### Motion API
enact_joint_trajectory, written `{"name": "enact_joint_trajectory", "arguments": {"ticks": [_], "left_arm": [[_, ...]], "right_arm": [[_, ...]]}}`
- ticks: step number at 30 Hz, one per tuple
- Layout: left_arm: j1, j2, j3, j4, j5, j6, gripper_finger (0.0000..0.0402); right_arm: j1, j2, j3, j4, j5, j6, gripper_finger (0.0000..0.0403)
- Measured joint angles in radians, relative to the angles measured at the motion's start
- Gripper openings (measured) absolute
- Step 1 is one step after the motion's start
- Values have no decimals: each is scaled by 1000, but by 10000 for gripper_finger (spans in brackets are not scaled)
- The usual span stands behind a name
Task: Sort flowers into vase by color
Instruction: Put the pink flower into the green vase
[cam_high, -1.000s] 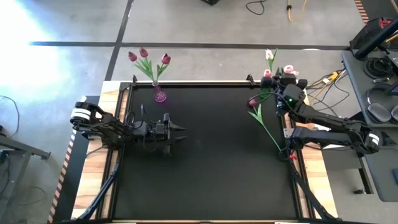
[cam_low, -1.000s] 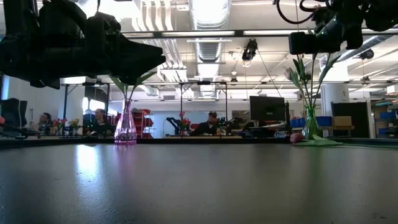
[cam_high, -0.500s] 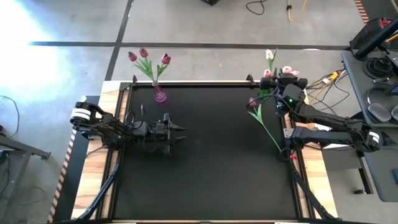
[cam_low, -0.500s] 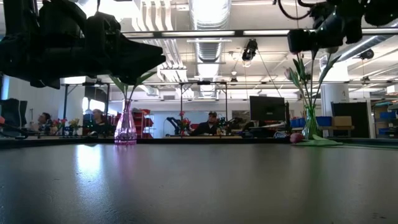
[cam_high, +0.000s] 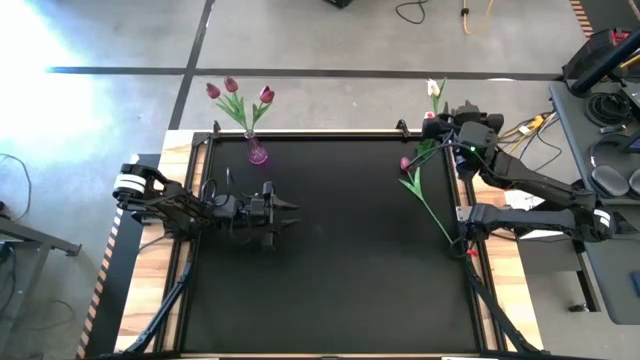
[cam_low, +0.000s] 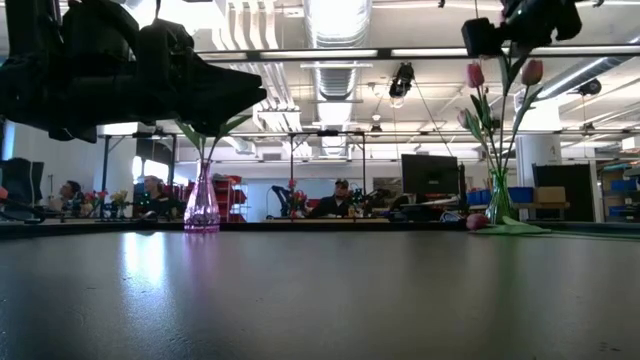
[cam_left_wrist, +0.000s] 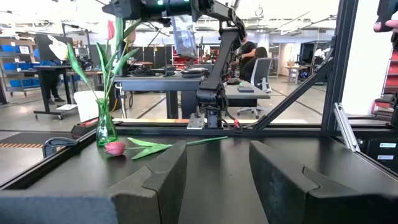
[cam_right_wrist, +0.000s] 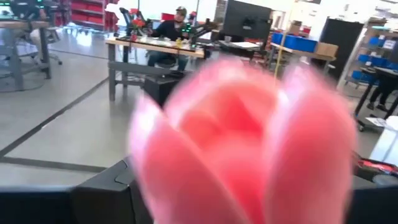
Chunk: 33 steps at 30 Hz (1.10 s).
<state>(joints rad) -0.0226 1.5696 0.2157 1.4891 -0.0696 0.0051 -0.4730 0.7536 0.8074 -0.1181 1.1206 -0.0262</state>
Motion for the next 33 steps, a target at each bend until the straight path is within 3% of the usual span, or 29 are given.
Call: {"name": "enact_joint_trajectory", "arguments": {"ticks": [8,17,27,33], "left_arm": [[0,0,0,-2,0,0,159],[0,0,0,-1,0,0,159],[0,0,18,-9,0,0,159],[0,0,18,-13,1,0,159]], "right_arm": [[62,0,61,-67,-3,-12,193],[67,33,54,-66,-2,-31,23],[-5,116,53,-64,-3,-1,12],[-57,143,52,-59,6,30,42]]}}
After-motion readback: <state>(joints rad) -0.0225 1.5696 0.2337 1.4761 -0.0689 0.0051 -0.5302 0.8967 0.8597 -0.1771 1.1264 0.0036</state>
